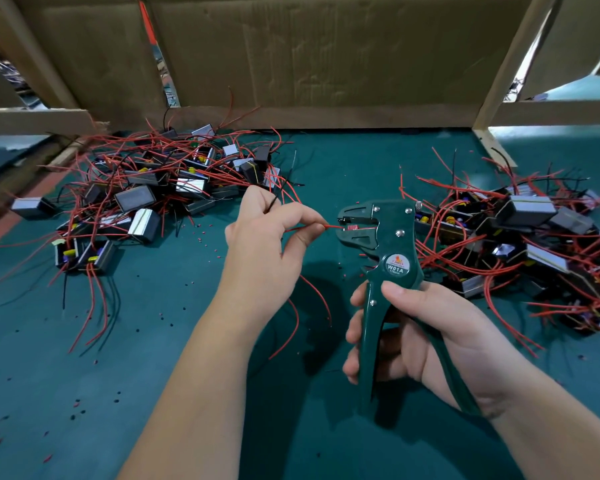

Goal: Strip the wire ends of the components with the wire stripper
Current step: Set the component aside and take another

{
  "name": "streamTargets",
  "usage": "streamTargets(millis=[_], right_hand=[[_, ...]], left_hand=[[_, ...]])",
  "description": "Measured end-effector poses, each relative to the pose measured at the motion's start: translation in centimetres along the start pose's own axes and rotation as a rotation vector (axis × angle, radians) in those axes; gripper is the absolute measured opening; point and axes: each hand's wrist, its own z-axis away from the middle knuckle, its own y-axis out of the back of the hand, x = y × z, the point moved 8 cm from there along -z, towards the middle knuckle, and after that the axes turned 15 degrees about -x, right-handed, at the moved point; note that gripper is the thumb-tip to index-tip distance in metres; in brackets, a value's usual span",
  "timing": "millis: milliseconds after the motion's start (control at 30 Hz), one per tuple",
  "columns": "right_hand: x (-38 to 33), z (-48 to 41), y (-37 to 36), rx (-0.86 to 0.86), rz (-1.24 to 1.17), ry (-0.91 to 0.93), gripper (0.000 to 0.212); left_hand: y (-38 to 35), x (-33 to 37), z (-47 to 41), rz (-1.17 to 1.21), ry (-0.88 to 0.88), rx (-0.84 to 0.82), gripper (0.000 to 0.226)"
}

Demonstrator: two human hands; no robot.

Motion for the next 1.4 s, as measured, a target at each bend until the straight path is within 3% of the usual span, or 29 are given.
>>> streamTargets(millis=[200,400,467,600,733,833,900,1000,1067,1167,1233,1333,1400], right_hand=[[0.3,0.1,0.2,0.042,-0.011,-0.01,0.045],[-0.2,0.5,1.7,0.242,0.047,0.042,0.052],[-0.4,0.3,1.7,0.241,-0.009,0.088,0.054],[-1.1,0.0,1.2,0.127,-0.106,0.17,0.057],[-0.4,-0.4,-0.1,-0.004,-0.139,0.086,0.059],[0.5,-0.7,-0.2,0.019,-0.038,0.0,0.066],[0.7,-0.8,-0.2,0.003,0.033,-0.034,0.06],[1.1,-0.8,-0.6,-0.063,0.071,-0.062,0.028],[1.3,-0.7,-0.7,-0.088,0.034,-0.069,0.026],[0.2,-0.5,0.1,-0.029,0.027,0.043,0.035],[-1.9,0.0,1.1,0.083,0.046,0.24,0.036],[-5.5,2.0,2.9,0.296,0.145,0.55,0.034],[-6.4,3.1,4.0,0.373,0.126,0.635,0.022]], left_hand=[[-0.2,0.2,0.0,0.011,0.008,-0.017,0.018],[-1.2,0.2,0.2,0.076,0.036,-0.091,0.005],[-1.8,0.1,0.3,0.142,0.061,-0.112,0.011],[-2.7,-0.8,0.2,0.463,0.132,-0.146,0.031],[-2.9,-1.9,-0.3,0.797,0.194,-0.085,0.04],[-3.0,-1.7,-0.4,0.928,0.202,-0.053,0.052],[-3.0,-1.7,-0.5,1.005,0.21,-0.046,0.058],[-3.2,-1.6,-0.6,1.205,0.215,-0.077,0.064],[-3.3,-1.8,-0.5,1.291,0.238,-0.099,0.063],[-2.4,-3.1,-0.6,1.214,0.273,-0.029,0.065],[-0.7,-4.8,-0.5,1.06,0.307,0.141,0.056],[3.9,-7.7,1.5,0.6,0.446,0.52,0.018],[6.6,-8.9,3.4,0.271,0.533,0.688,0.018]])
